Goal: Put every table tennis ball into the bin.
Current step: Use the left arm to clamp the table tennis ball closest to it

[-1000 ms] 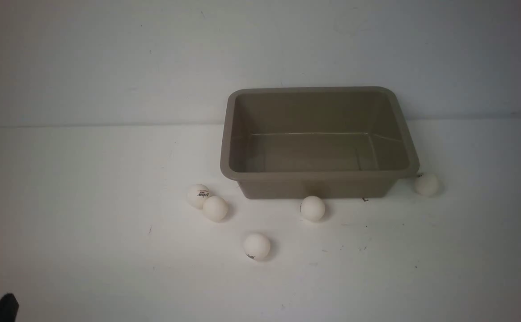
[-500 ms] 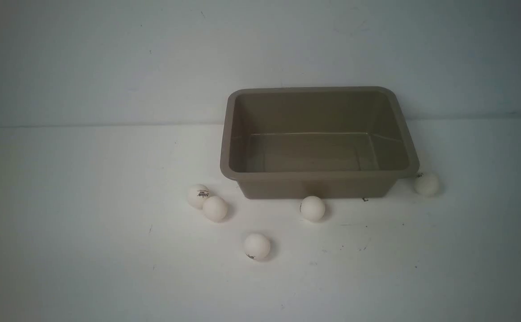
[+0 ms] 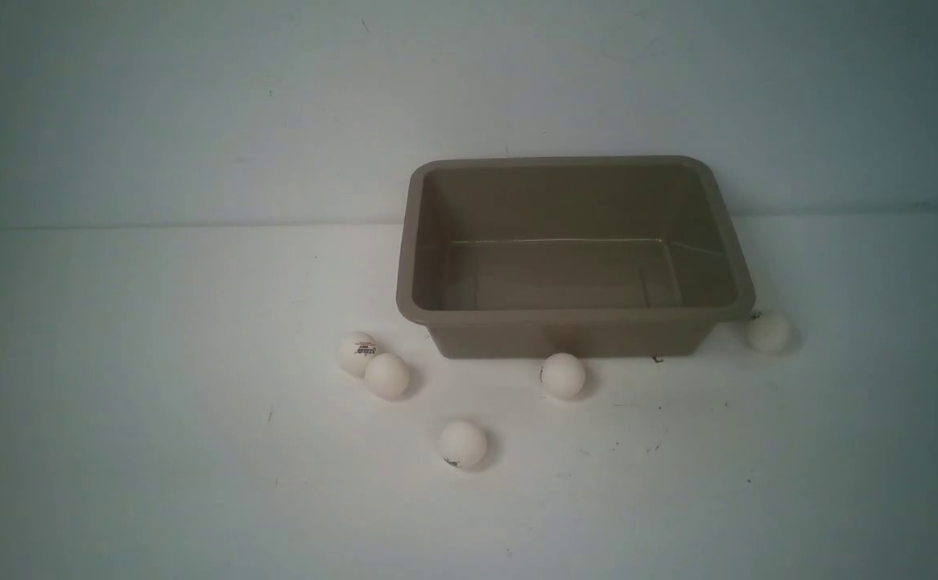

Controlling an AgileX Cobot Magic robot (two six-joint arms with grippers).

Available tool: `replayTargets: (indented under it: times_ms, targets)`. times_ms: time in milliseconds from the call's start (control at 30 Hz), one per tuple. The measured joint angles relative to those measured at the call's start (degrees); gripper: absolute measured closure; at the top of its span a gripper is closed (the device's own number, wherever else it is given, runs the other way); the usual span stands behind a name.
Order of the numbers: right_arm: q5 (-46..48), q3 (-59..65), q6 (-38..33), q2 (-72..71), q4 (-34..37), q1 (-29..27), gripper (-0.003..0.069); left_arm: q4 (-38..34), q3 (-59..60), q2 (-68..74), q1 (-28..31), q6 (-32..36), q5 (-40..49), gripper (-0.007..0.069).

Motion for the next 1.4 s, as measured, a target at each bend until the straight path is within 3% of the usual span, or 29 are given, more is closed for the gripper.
replayTargets:
  times_ms: [200, 333, 733, 967, 1167, 1267, 1400]
  targets:
    - [0.02, 0.0, 0.0, 0.0, 0.47, 0.0, 0.0416, -22.16, -7.36, 12.5, 0.0, 23.13, 11.68, 0.008]
    - [0.28, 0.0, 0.0, 0.0, 0.58, 0.0, 0.0416, -32.66, -10.14, 21.24, 0.0, 38.2, 17.01, 0.008]
    - [3.09, 0.0, 0.0, 0.0, -0.01, 0.0, 0.0416, -38.2, -14.5, 38.8, 0.0, 58.56, 19.47, 0.008]
    - [5.16, 0.0, -0.06, 0.0, -1.37, 0.0, 0.0416, -41.06, -16.53, 46.76, 0.0, 66.37, 21.5, 0.008]
    - [5.98, 0.0, -0.1, 0.0, -1.84, 0.0, 0.0416, -42.9, -18.25, 49.33, 0.0, 68.6, 23.73, 0.008]
    - [6.12, 0.0, -0.1, 0.0, -1.97, 0.0, 0.0416, -43.07, -19.13, 49.52, 0.0, 66.73, 24.42, 0.008]
    - [6.24, 0.0, -0.1, 0.0, -2.02, 0.0, 0.0416, -39.79, -24.45, 49.61, 0.0, 56.92, 29.43, 0.008]
